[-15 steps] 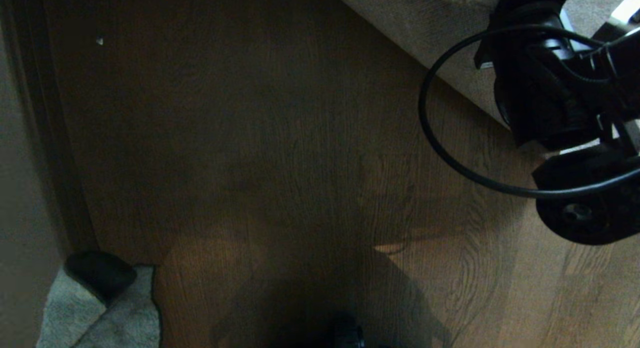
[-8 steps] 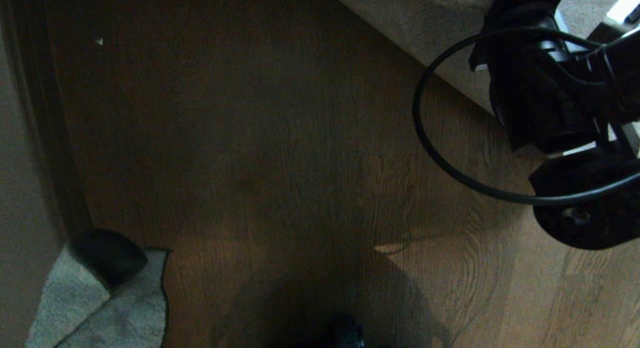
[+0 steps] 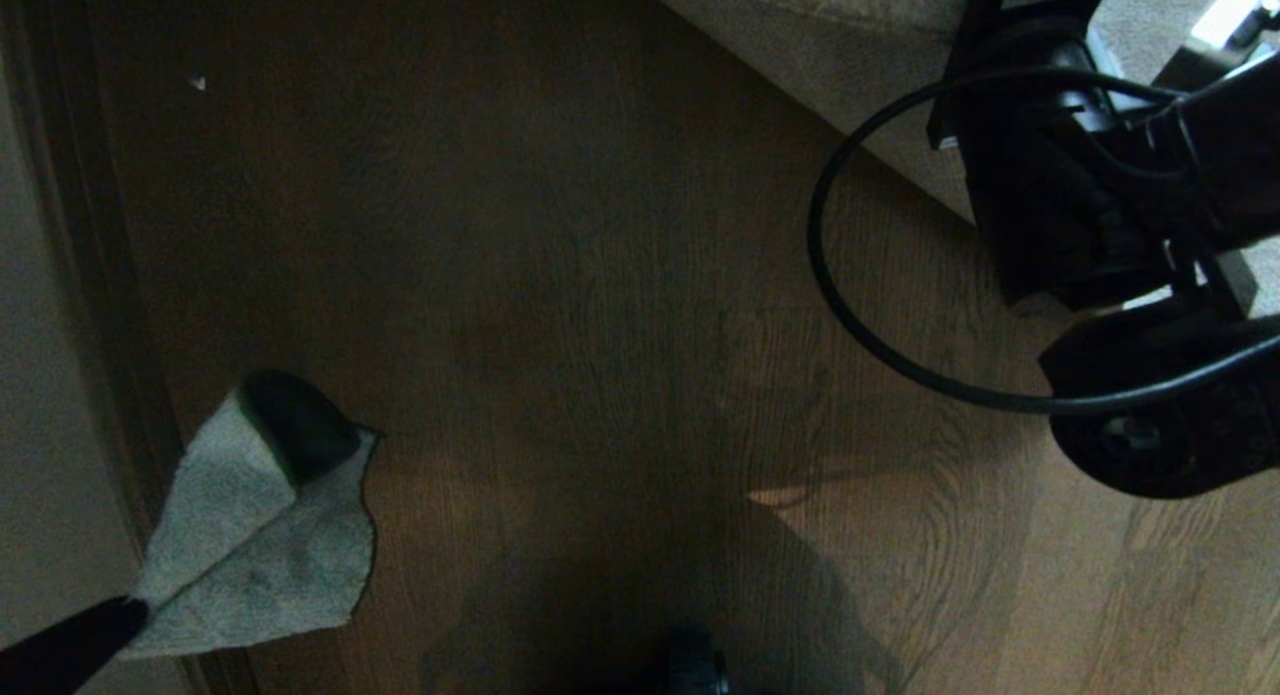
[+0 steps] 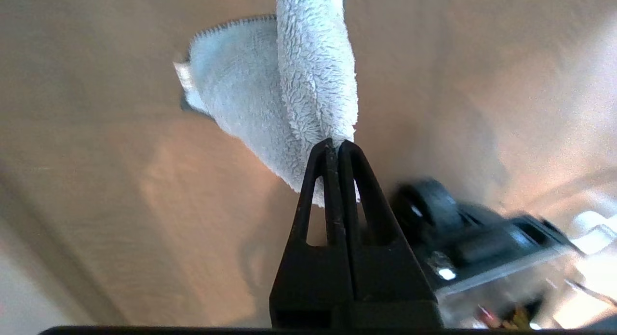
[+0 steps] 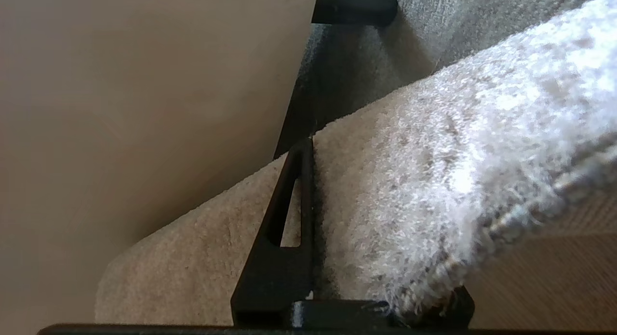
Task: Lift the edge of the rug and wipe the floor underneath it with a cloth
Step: Wipe the floor under the carpet with a rag
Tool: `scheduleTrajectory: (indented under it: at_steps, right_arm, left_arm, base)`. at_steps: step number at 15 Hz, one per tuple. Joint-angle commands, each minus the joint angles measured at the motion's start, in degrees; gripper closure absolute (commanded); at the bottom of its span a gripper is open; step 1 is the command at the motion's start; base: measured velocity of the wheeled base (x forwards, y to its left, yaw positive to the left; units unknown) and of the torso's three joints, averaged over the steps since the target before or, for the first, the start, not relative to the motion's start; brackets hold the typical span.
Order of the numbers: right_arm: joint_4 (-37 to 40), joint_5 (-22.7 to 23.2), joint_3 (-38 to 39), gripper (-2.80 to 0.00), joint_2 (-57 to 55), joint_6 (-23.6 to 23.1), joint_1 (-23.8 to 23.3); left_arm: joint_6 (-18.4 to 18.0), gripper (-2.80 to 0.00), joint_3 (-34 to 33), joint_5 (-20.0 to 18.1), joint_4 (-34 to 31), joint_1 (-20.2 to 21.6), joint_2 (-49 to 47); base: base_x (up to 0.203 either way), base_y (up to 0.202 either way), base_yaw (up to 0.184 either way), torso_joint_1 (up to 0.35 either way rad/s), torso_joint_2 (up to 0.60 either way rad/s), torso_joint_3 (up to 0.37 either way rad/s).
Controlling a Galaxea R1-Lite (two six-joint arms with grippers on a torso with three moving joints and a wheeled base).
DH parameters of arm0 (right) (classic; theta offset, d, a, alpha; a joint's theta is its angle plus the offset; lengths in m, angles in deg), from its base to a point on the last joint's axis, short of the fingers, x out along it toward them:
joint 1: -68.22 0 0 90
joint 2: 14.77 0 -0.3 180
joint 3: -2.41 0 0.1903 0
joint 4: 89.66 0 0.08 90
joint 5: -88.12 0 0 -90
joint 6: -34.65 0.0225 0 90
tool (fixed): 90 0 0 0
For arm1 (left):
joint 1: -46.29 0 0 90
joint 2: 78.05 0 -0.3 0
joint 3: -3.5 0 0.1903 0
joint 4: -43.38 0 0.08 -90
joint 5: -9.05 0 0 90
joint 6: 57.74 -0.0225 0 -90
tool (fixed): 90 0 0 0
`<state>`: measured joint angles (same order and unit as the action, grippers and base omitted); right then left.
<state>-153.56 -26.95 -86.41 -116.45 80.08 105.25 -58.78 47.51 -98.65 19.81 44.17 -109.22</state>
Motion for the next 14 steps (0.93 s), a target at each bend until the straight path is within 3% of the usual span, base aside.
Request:
scheduleTrajectory:
  at_steps: [1, 4, 9, 11, 14]
  right_arm:
    - [-2.69, 0.01, -1.25, 0.00, -1.21, 0.10, -0.21]
    - [-2.69, -0.06, -1.07, 0.00, -2.05, -0.07, -0.56]
    - [-2.69, 0.02, -2.70, 0.00, -5.02, -0.13, -2.45]
    - [-2.69, 0.02, -3.18, 0.00, -6.23, -0.77, -3.24]
    - [-2.69, 0.02, -4.25, 0.00, -7.62, -0.78, -3.91]
  left_arm:
    - [-0.01, 0.00, 0.87, -1.52, 0.26, -3.41, -8.53]
    - [1.53, 0.00, 0.95, -2.03, 3.73, -11.80, -15.63]
    - [4.39, 0.00, 1.97, -1.23, 18.81, -21.43, -33.88]
    - [6.97, 0.00, 4.53, 1.07, 25.27, -26.12, -41.53]
    - [13.58, 0.00, 10.46, 7.44, 31.82, -34.13, -51.11]
  base:
    - [0.000, 0.000, 0.000, 0.000, 0.00, 0.000]
    - [0.000, 0.000, 0.000, 0.000, 0.00, 0.000]
    - [0.000, 0.000, 0.000, 0.000, 0.00, 0.000]
    - [0.000, 0.000, 0.000, 0.000, 0.00, 0.000]
    - [0.000, 0.000, 0.000, 0.000, 0.00, 0.000]
